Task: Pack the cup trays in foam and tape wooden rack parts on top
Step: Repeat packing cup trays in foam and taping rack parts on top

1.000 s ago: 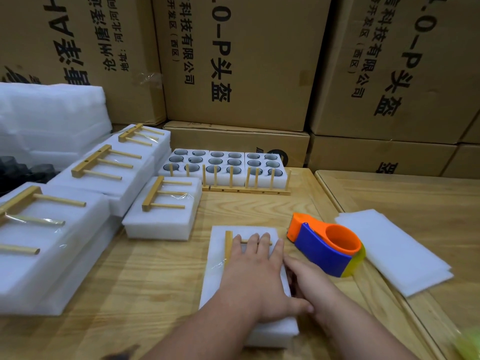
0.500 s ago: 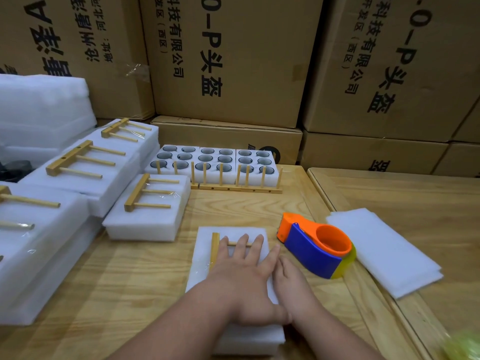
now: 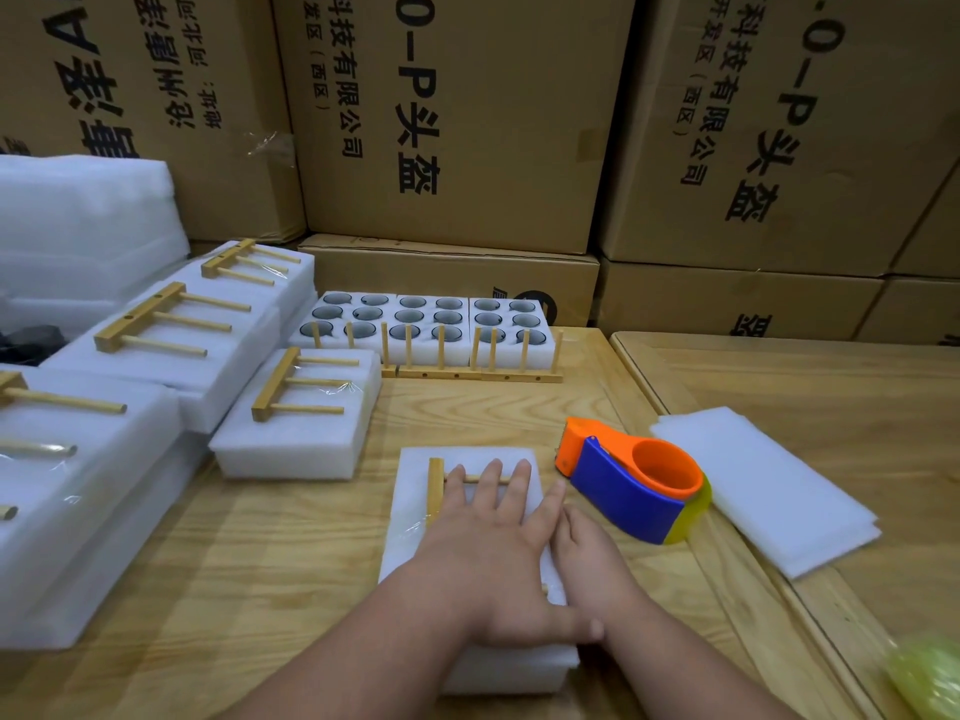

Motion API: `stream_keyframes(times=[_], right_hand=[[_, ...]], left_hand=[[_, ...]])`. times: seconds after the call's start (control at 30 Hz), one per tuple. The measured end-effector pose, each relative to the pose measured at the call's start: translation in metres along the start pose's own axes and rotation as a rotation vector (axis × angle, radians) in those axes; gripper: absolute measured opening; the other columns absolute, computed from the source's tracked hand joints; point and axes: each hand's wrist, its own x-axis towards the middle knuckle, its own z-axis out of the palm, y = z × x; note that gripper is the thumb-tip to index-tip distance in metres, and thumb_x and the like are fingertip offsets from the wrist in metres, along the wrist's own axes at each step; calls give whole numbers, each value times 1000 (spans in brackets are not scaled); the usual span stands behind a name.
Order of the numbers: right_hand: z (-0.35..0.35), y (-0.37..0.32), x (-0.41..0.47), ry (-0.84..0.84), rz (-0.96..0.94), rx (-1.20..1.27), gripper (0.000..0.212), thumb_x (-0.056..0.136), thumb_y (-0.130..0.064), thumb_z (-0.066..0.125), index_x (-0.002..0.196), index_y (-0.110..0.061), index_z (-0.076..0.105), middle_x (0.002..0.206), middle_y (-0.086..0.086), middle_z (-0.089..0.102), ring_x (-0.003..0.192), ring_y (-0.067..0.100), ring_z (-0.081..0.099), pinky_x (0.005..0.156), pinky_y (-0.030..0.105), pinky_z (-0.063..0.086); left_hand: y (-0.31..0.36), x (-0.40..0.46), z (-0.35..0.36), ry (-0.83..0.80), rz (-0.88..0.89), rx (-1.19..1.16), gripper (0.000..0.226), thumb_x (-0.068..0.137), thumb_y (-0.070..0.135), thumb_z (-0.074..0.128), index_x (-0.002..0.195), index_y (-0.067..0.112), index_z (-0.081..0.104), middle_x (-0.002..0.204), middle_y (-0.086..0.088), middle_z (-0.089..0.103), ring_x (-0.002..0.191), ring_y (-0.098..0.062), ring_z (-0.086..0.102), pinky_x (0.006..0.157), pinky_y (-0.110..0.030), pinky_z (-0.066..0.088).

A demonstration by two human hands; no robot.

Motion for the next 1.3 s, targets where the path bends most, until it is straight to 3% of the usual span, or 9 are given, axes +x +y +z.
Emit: stream_keyframes(times=[0.13,0.3,0.43,0.5,0.67,0.77,0.97,1.13,1.3], right_hand=[[-2,-1,0,-39,-44,71,19,108,-33,44,122,-24,54,110,-5,63,101,8,60,87,28,46],[-1,1,9,-11,-84,45,7,103,-36,55,102,-30,57,97,-18,62,90,-5,61,69,10,42],[8,8,12,181,-78,29,12,94,-38,65,94,-29,57,85,-8,68,80,8,66,71,36,56],[13,14,13,276,-87,-77,14,94,-43,61,90,-34,51,79,-9,66,73,9,65,66,40,55],[14,16,14,306,-31,-239,21,94,-47,57,86,-30,49,76,-7,63,70,12,61,66,41,55],[15,14,13,286,-58,-392,8,92,-37,60,92,-32,54,80,-12,63,72,8,59,64,37,53],[24,9,15,357,-16,-529,20,89,-38,54,71,-29,55,63,-11,58,57,8,53,48,29,36],[26,9,16,369,-57,-553,25,89,-43,50,70,-28,54,64,-10,58,60,13,55,53,31,47],[26,12,15,354,-85,-554,25,90,-43,49,71,-28,55,68,-8,60,66,20,59,59,34,53]], left_hand=[[2,1,-2,-26,-6,30,127,64,101,34,155,36,-26,165,-7,-28,150,-33,-31,114,-64,-20],[3,1,-6,-35,2,39,126,66,101,36,155,36,-25,165,-9,-28,150,-37,-29,113,-67,-20],[5,0,-4,-27,6,38,126,68,99,37,156,33,-24,165,-10,-28,150,-39,-27,112,-68,-20],[5,0,-3,-9,4,39,124,69,99,35,157,33,-23,165,-11,-27,151,-39,-27,112,-68,-20],[7,-3,1,28,-24,53,103,83,88,28,159,34,-16,167,-12,-23,151,-40,-24,114,-66,-19],[5,-7,-1,30,-44,39,94,87,80,32,162,33,-2,168,-12,-19,152,-39,-22,114,-65,-19],[-12,-33,5,39,-39,5,85,86,74,40,158,38,16,169,-10,-11,154,-35,-19,116,-61,-19],[-39,-65,12,77,-45,-45,66,81,72,49,140,43,39,170,-6,-8,155,-28,-16,119,-56,-16],[-69,-96,16,87,-99,-48,53,75,68,55,123,47,44,170,2,-4,155,-21,-14,120,-54,-16]])
